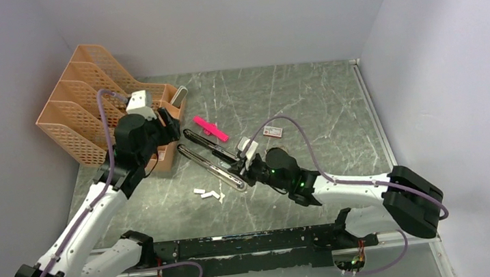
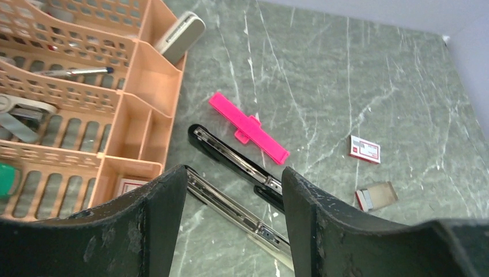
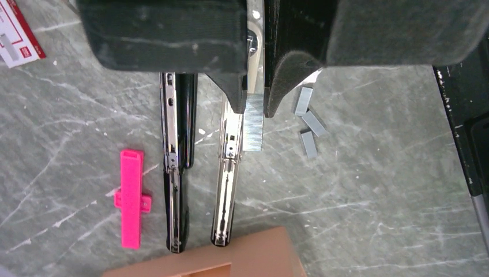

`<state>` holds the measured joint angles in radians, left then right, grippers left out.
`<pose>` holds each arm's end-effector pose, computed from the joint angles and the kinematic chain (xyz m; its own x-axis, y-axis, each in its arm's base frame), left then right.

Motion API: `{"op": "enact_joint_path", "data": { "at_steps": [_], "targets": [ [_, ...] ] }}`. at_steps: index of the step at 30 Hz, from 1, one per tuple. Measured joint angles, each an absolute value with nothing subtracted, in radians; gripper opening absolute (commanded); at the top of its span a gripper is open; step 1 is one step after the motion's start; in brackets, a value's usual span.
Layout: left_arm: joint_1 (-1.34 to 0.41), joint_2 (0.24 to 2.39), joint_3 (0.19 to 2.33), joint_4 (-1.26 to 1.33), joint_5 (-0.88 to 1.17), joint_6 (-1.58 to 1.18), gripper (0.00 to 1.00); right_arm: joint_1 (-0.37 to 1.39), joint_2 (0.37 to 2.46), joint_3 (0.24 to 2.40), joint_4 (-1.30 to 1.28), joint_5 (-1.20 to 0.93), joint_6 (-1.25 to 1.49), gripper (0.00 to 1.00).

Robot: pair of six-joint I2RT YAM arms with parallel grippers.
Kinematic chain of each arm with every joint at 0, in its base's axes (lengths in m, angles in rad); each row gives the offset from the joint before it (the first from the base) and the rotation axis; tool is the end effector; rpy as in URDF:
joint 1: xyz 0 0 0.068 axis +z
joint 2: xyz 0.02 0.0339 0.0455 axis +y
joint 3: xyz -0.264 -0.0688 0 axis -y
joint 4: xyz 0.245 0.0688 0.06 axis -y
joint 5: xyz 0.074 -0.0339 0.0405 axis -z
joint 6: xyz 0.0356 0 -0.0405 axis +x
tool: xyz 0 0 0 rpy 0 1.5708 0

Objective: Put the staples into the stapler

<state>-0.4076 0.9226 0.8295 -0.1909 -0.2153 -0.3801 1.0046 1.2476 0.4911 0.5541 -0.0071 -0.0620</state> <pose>0.2000 -0.0781 0.3304 -0.3127 -0.2598 -0.9136 0.0893 0.9496 -0.3006 0.1408 0.2220 0.2173 -0.0551 -0.2022 -0.9778 -0.8527 0.5190 -0.0593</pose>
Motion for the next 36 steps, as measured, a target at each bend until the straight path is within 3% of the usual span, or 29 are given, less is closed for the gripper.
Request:
{"op": "enact_joint_path", "data": {
  "at_steps": [12,36],
  "targets": [
    [-0.315,1.032,0.931,-0.232,-0.031,-0.419,0.74,0.97,1.218,0.524,0.491,0.046,-0.019,0.0],
    [-0.304,1.248,0.974,-0.298,0.266,-0.249,0.75,0.931,1.417,0.747,0.217,0.014,0.037,0.0]
  ]
}}
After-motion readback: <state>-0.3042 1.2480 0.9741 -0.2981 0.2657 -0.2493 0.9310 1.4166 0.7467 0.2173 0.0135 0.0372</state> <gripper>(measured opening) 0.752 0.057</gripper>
